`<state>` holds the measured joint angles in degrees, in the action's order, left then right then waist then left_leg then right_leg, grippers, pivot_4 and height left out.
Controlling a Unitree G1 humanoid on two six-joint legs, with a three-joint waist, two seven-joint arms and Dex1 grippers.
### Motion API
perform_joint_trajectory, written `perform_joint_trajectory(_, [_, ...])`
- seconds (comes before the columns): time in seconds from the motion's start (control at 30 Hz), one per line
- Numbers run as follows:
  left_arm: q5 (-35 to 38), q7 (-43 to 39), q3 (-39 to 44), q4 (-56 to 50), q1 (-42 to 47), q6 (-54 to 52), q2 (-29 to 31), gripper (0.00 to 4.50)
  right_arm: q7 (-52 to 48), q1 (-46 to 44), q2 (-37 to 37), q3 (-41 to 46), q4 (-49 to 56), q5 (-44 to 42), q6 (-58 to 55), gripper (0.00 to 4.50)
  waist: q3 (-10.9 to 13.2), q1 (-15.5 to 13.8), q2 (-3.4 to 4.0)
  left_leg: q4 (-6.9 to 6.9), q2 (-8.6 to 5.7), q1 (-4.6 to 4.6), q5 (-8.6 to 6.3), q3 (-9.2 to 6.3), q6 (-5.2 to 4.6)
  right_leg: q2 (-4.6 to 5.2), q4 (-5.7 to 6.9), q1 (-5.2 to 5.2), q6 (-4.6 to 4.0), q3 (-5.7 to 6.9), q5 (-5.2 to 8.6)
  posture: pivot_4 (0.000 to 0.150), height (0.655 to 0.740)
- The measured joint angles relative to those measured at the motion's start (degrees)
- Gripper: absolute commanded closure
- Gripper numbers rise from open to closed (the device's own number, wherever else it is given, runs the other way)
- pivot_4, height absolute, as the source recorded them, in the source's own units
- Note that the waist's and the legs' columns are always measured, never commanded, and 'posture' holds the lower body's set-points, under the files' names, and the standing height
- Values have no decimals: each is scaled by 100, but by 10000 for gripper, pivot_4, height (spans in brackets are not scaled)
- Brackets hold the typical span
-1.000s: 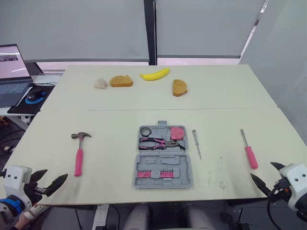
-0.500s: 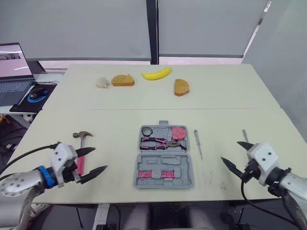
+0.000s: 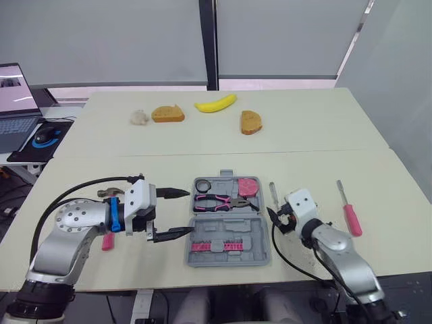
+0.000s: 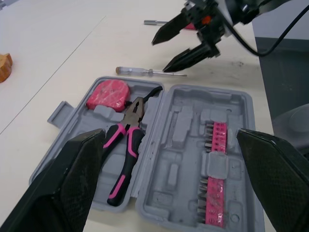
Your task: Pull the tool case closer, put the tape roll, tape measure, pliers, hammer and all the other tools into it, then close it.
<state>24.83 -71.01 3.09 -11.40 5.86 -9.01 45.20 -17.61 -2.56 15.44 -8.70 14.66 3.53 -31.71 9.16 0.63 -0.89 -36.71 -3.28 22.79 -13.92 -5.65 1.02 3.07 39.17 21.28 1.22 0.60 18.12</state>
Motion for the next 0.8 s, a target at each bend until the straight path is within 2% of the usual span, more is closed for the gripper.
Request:
perform_joint_trajectory(0.23, [-105,-33,-64,49,-2,207,-49,0,500,-491,-224,-14,-750,243,116,231,1,43,1,-1,-1,-1,0,-2,0,-1,6,1,1,0,0,1500,7400])
perform_joint_trajectory(0.5, [-145,40,-163,38,30,198,-70,0,639,-733,-505,131,-1271,174,53,231,1,90,1,-2,-2,-1,0,-1,0,-2,18,5,1,-3,0,1500,7400])
perform_joint_trajectory(0.6, [-146,49,-187,34,85,190,-89,0,638,-737,-557,137,-1336,124,46,6467,1,96,1,-2,-2,-1,1,0,0,-2,25,8,0,-4,0,1500,7400])
perform_joint_trajectory(0.7, [-166,48,-239,36,131,189,-89,0,656,-744,-665,198,-1384,54,47,16676,1,97,1,-3,-2,-3,1,0,0,-2,28,7,0,-4,0,1500,7400])
perform_joint_trajectory(0.8, [-205,46,-280,39,137,189,-89,0,680,-757,-712,218,-1413,-13,49,24233,1,98,1,-4,-2,-4,1,-1,0,-2,32,7,0,-4,0,1500,7400])
